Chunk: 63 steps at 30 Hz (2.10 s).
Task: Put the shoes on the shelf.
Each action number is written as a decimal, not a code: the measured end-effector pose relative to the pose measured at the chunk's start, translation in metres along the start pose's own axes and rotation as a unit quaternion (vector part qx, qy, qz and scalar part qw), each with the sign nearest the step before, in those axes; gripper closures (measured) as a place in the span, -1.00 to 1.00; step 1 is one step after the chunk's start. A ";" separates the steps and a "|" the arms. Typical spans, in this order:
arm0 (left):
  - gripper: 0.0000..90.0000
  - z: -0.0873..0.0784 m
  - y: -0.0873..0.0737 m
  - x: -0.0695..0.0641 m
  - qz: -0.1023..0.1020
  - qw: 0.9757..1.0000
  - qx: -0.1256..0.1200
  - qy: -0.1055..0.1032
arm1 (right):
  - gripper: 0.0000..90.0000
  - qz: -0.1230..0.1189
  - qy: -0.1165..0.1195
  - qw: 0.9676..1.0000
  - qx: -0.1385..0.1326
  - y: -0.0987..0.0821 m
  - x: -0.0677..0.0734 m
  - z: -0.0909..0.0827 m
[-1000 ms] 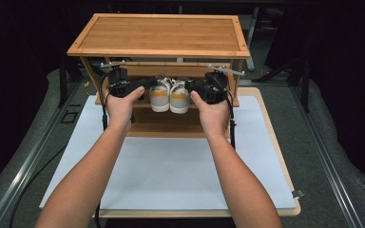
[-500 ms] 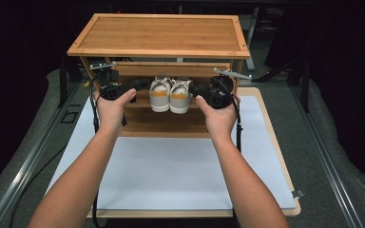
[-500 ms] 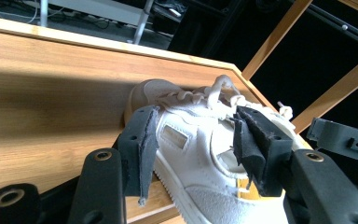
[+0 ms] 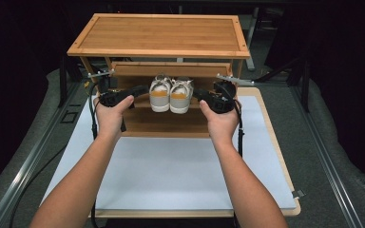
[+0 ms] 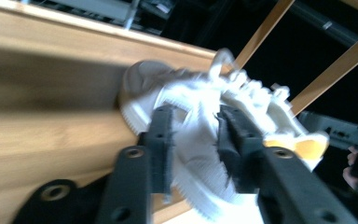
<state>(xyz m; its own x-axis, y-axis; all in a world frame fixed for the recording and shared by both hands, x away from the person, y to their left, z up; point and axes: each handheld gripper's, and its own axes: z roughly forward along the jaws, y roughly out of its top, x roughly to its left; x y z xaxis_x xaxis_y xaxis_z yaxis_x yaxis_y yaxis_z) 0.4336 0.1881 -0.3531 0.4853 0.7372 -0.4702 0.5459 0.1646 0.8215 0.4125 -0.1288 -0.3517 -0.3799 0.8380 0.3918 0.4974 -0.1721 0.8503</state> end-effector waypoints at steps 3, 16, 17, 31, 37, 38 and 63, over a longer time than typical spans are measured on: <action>0.67 -0.002 -0.003 0.003 0.001 1.000 -0.005 0.005 | 0.75 -0.002 -0.003 1.000 0.006 -0.005 -0.002 0.003; 0.99 0.013 -0.015 0.005 0.004 1.000 0.020 0.004 | 1.00 0.033 0.036 0.999 0.020 -0.015 -0.010 0.016; 0.99 0.013 -0.015 0.005 0.010 1.000 0.019 0.008 | 1.00 0.029 0.032 0.999 0.019 -0.016 -0.008 0.016; 1.00 0.019 -0.012 0.007 0.009 0.999 0.032 0.006 | 1.00 0.035 0.029 0.999 0.028 -0.010 -0.007 0.020; 1.00 0.026 -0.008 0.008 0.010 0.999 0.029 0.018 | 1.00 0.036 0.018 0.999 0.030 -0.005 -0.009 0.029; 1.00 0.026 -0.008 0.008 0.010 0.999 0.029 0.018 | 1.00 0.036 0.018 0.999 0.030 -0.005 -0.009 0.029; 1.00 0.051 0.006 0.017 0.004 0.999 0.019 0.050 | 1.00 0.050 0.006 0.998 0.022 0.008 -0.019 0.055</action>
<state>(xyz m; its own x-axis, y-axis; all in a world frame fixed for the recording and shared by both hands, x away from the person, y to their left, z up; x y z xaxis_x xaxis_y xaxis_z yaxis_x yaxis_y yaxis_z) 0.4795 0.1682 -0.3726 0.4197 0.8007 -0.4275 0.5683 0.1355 0.8116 0.4663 -0.1175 -0.3716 -0.3348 0.8117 0.4786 0.5672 -0.2319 0.7902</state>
